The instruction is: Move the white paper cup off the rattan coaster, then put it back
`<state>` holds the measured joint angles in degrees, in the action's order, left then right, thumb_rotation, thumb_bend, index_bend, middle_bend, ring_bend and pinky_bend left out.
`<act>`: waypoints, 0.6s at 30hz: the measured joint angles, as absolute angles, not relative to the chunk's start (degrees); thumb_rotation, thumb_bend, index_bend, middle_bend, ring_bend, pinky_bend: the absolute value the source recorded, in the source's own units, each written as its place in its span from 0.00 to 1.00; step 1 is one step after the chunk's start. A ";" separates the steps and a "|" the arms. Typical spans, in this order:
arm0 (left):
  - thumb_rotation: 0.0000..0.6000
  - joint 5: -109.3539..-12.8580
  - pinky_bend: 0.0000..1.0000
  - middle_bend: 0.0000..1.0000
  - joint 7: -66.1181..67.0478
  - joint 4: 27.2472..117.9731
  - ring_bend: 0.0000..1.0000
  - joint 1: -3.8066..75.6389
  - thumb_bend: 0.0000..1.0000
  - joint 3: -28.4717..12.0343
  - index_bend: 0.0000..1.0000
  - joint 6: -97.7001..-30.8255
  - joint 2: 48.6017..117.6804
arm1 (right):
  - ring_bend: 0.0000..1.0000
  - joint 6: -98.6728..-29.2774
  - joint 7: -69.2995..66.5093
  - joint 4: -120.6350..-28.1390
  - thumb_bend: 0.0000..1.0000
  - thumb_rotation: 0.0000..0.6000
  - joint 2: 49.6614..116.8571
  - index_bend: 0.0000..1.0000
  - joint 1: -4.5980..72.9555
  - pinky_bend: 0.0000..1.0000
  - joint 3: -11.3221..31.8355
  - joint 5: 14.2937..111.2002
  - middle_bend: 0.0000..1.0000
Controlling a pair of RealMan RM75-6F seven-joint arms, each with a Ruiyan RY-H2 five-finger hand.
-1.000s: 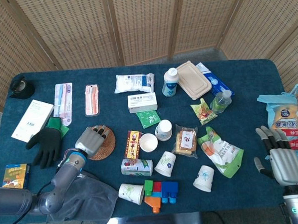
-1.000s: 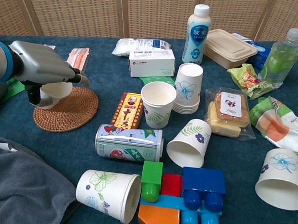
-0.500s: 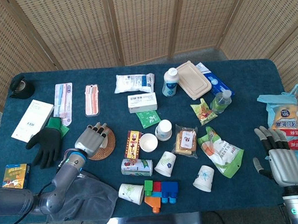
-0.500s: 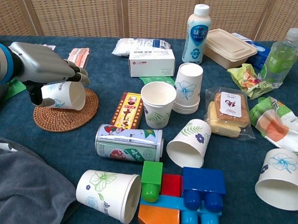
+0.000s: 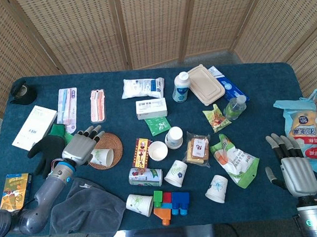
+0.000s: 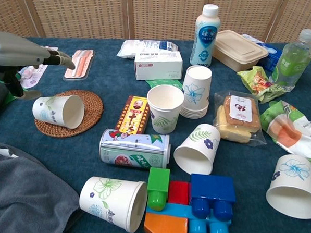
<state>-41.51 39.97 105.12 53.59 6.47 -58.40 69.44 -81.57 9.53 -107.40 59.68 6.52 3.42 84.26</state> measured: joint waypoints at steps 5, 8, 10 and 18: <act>1.00 -44.64 0.22 0.00 35.45 103.44 0.00 50.60 0.49 6.53 0.00 -57.30 68.40 | 0.00 -81.64 10.46 -108.14 0.45 1.00 59.65 0.00 6.60 0.00 3.36 84.62 0.00; 1.00 -46.49 0.23 0.00 33.20 103.20 0.00 49.51 0.49 6.31 0.00 -56.99 67.87 | 0.00 -81.83 10.85 -108.53 0.45 1.00 59.57 0.00 6.53 0.00 3.31 84.75 0.00; 1.00 -47.79 0.23 0.00 31.88 103.12 0.00 48.79 0.49 6.17 0.00 -56.85 67.50 | 0.00 -81.88 11.15 -108.74 0.45 1.00 59.53 0.00 6.50 0.00 3.28 84.79 0.00; 1.00 -55.72 0.22 0.00 25.71 102.72 0.00 45.35 0.49 5.79 0.00 -56.89 65.99 | 0.00 -81.89 12.19 -109.45 0.45 1.00 59.47 0.00 6.50 0.00 3.19 84.88 0.00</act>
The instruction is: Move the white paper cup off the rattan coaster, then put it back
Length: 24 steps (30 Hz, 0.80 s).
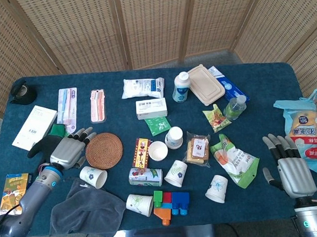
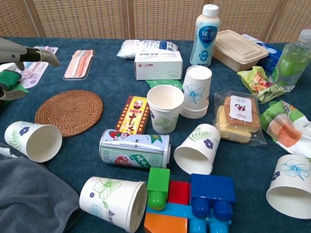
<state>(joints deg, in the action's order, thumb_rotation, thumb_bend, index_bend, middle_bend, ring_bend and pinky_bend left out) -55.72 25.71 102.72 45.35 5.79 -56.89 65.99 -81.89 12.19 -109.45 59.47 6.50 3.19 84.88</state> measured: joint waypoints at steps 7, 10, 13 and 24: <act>1.00 -62.29 0.22 0.00 19.84 102.03 0.00 42.47 0.49 5.51 0.00 -56.93 64.38 | 0.00 -81.70 13.12 -110.03 0.45 1.00 59.44 0.00 6.67 0.00 3.22 84.80 0.00; 1.00 -65.01 0.21 0.00 17.48 101.92 0.00 41.46 0.49 5.59 0.00 -56.62 63.48 | 0.00 -81.59 13.55 -110.30 0.45 1.00 59.40 0.00 6.72 0.00 3.24 84.61 0.00; 1.00 -67.56 0.20 0.00 15.42 101.96 0.00 40.60 0.49 5.89 0.00 -55.90 62.45 | 0.00 -81.38 14.05 -110.60 0.45 1.00 59.38 0.00 6.85 0.00 3.29 84.38 0.00; 1.00 -77.30 0.16 0.00 8.19 101.08 0.00 37.96 0.46 7.85 0.00 -53.36 60.37 | 0.00 -80.61 16.15 -111.93 0.45 1.00 59.56 0.00 7.61 0.00 3.58 83.92 0.00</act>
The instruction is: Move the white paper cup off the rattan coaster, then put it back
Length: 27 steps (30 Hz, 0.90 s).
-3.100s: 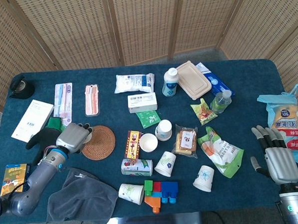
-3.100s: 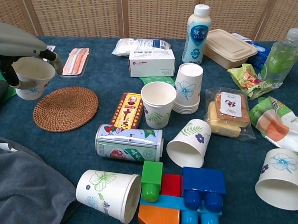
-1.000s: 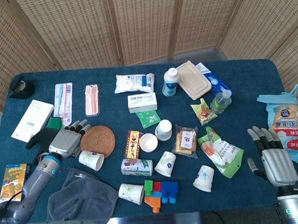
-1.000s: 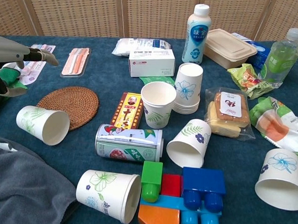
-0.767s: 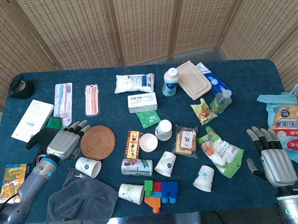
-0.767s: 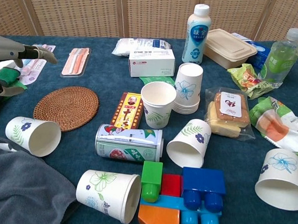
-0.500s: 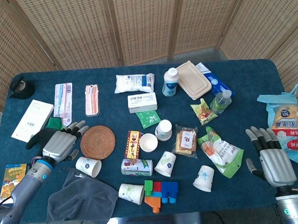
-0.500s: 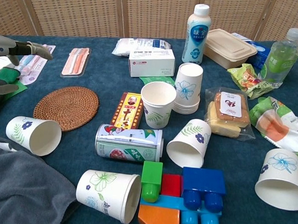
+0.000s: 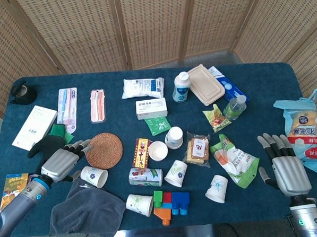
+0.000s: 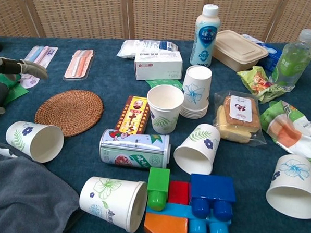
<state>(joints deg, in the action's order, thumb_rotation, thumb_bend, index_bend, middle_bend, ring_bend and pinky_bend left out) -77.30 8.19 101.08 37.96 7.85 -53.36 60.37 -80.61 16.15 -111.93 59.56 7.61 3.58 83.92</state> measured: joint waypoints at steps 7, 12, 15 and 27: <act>1.00 -80.78 0.12 0.00 6.51 99.39 0.00 37.52 0.45 8.69 0.00 -50.46 60.66 | 0.00 -81.29 17.08 -112.70 0.45 1.00 59.48 0.00 7.25 0.00 3.35 84.05 0.00; 1.00 -82.24 0.10 0.00 4.64 98.55 0.00 37.66 0.45 9.04 0.00 -48.20 60.64 | 0.00 -82.04 17.64 -113.25 0.45 1.00 59.27 0.00 6.78 0.00 3.17 84.21 0.00; 1.00 -82.94 0.10 0.00 3.83 97.86 0.00 37.43 0.45 9.21 0.00 -47.64 60.68 | 0.00 -82.25 17.85 -113.42 0.45 1.00 59.33 0.00 6.59 0.00 3.03 84.30 0.00; 1.00 -82.65 0.11 0.00 4.69 95.56 0.00 35.86 0.45 8.51 0.06 -47.45 63.58 | 0.00 -82.48 17.92 -113.56 0.45 1.00 59.49 0.00 6.34 0.00 2.79 84.68 0.00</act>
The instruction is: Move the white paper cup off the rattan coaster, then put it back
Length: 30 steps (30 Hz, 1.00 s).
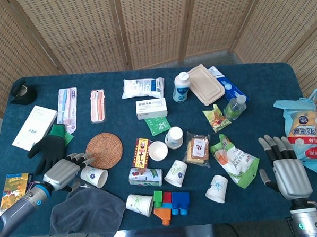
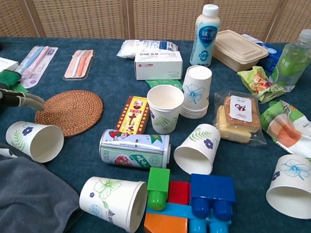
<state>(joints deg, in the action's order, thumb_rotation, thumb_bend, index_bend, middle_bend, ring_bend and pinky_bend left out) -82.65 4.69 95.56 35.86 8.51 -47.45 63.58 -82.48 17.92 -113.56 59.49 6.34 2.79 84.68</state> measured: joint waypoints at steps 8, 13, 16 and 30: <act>1.00 -80.65 0.12 0.00 7.47 95.18 0.00 35.33 0.45 7.40 0.09 -47.23 65.34 | 0.00 -82.87 16.88 -113.09 0.45 1.00 59.34 0.00 5.96 0.00 2.70 84.74 0.00; 1.00 -79.98 0.12 0.00 8.31 95.59 0.00 35.46 0.45 7.14 0.12 -46.13 65.93 | 0.00 -82.92 16.00 -112.69 0.45 1.00 59.25 0.00 5.83 0.00 2.65 84.84 0.00; 1.00 -79.87 0.13 0.00 8.09 95.95 0.00 35.51 0.45 7.01 0.14 -45.72 65.96 | 0.00 -83.02 15.51 -112.52 0.45 1.00 59.17 0.00 5.74 0.00 2.64 85.02 0.00; 1.00 -78.86 0.15 0.02 9.68 95.15 0.00 34.23 0.45 6.52 0.20 -46.90 66.73 | 0.00 -81.72 14.32 -111.72 0.45 1.00 59.76 0.00 6.28 0.00 2.70 84.65 0.00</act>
<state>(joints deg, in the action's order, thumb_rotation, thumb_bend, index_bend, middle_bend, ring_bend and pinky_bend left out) -78.86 9.68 95.15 34.23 6.52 -46.90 66.73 -81.72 14.32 -111.72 59.76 6.28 2.70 84.65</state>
